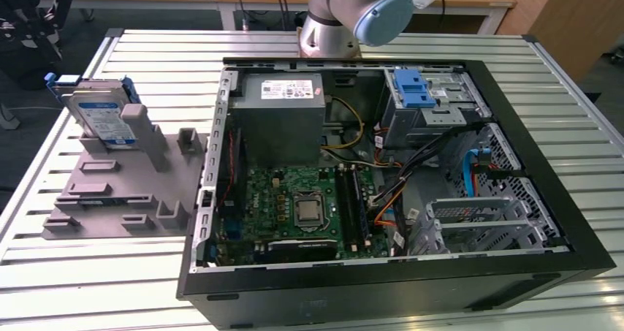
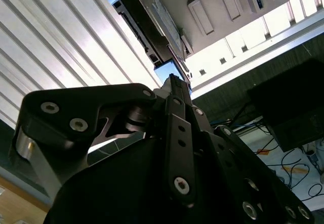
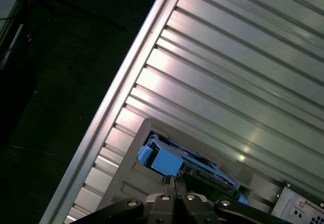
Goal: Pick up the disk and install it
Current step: 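Pick up the disk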
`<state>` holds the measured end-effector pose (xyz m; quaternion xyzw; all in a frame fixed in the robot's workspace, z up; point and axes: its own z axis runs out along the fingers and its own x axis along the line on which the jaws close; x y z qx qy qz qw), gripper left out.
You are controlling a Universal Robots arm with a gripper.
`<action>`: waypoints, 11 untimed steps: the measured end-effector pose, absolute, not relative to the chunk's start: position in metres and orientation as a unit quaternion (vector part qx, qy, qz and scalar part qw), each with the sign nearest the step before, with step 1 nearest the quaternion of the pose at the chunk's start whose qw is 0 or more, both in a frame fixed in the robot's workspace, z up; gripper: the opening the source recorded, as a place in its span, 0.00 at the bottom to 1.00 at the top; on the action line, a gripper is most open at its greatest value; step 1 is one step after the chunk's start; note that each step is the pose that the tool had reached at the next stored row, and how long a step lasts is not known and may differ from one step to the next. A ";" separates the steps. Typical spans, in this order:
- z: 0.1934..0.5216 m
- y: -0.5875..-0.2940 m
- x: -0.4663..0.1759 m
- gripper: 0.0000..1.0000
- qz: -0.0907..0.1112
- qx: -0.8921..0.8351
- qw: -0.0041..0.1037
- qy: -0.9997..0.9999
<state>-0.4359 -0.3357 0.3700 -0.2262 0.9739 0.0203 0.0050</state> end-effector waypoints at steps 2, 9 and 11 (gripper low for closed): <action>0.370 -0.336 -0.436 0.11 0.020 -0.226 0.005 0.974; 0.370 -0.336 -0.436 0.11 0.020 -0.231 0.005 0.973; 0.370 -0.336 -0.436 0.11 0.020 -0.241 0.005 0.970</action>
